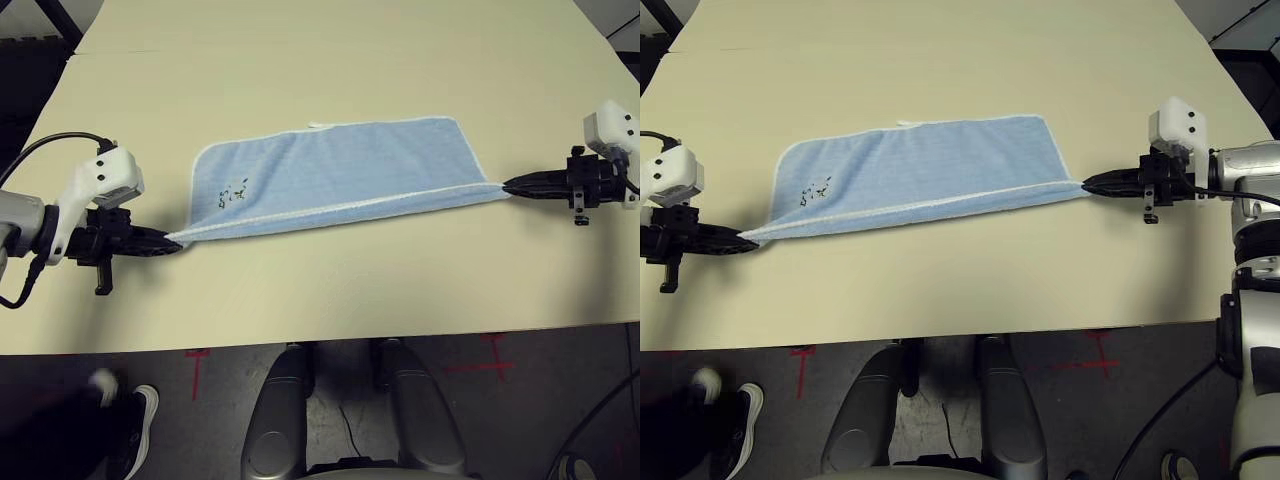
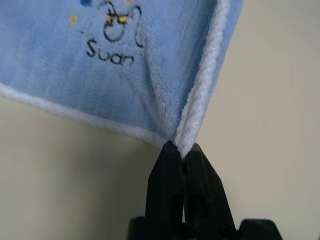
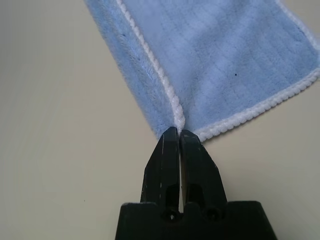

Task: Fold the towel and set it aside.

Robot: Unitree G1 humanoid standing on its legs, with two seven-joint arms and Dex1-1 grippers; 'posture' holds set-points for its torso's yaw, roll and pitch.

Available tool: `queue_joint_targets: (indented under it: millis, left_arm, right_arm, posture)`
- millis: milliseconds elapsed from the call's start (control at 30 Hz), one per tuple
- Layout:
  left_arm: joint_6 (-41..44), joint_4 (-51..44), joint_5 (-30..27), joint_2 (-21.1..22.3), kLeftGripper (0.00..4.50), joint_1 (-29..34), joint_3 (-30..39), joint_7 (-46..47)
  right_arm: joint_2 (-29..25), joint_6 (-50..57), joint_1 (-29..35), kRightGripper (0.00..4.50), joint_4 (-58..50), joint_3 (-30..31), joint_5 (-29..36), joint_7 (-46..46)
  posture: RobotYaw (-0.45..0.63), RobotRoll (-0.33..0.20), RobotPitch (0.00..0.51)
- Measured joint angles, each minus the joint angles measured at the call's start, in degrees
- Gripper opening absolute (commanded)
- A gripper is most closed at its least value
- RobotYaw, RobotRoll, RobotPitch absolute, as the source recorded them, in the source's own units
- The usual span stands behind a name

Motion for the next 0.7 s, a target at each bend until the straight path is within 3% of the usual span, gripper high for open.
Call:
queue_joint_targets:
  millis: [433,700]
  left_arm:
    - [-5.23,9.35,4.51,-3.42,0.05,-10.88,-5.53,-0.51]
    - [-11.64,18.81,8.73,-9.05,0.05,-19.65,-8.25,1.64]
  right_arm:
    - [-0.05,-2.44,0.37,0.00,1.90,-2.32,3.19,-4.83]
    - [0.44,-6.21,0.21,0.00,5.75,-2.19,1.96,-12.35]
  posture:
    - [0.01,0.000,0.258]
    - [0.02,0.000,0.257]
